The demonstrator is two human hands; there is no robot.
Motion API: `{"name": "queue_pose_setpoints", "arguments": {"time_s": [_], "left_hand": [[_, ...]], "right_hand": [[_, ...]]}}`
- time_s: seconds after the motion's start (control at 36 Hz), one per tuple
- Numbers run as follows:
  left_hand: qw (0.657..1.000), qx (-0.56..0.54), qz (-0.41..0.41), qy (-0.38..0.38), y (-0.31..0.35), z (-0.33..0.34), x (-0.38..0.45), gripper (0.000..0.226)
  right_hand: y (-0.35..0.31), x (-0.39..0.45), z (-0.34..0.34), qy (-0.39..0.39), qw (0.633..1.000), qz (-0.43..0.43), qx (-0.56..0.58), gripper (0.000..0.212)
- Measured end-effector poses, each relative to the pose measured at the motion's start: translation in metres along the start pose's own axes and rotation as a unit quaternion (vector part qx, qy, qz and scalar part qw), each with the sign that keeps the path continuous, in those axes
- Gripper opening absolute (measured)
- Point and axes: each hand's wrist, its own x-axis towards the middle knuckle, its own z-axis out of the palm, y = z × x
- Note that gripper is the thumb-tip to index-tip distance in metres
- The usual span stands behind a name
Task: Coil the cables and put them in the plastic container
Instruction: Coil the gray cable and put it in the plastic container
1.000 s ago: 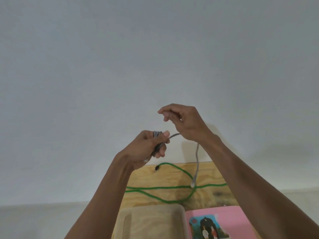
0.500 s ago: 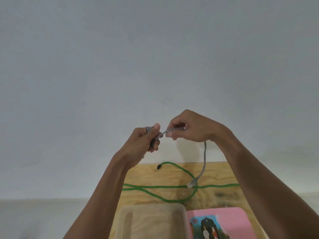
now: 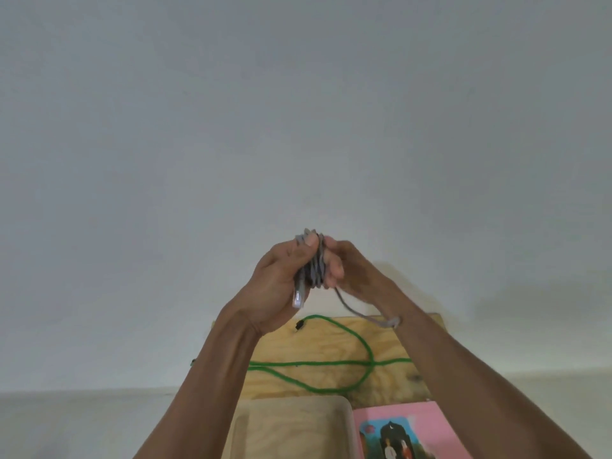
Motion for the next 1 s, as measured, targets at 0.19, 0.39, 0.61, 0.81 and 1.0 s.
{"name": "queue_pose_setpoints", "arguments": {"time_s": [0.19, 0.39, 0.61, 0.81, 1.0], "left_hand": [[0.991, 0.058, 0.075, 0.090, 0.013, -0.010, 0.013, 0.034], [0.944, 0.275, 0.109, 0.144, 0.000, -0.020, 0.018, 0.036], [0.847, 0.520, 0.043, 0.105, -0.021, -0.045, 0.014, 0.030], [0.799, 0.598, 0.009, 0.067, -0.039, -0.045, 0.009, 0.041], [0.861, 0.501, -0.043, 0.081, -0.025, -0.039, 0.013, 0.043]], "right_hand": [[0.020, -0.026, 0.028, -0.002, 1.000, -0.008, 0.007, 0.026], [0.010, -0.038, 0.030, -0.049, 0.980, -0.013, -0.194, 0.025], [-0.018, -0.038, 0.012, -0.104, 0.861, 0.012, -0.498, 0.022], [-0.042, -0.025, 0.009, -0.116, 0.676, -0.037, -0.727, 0.020], [-0.060, -0.008, -0.002, -0.114, 0.593, -0.153, -0.782, 0.018]]}}
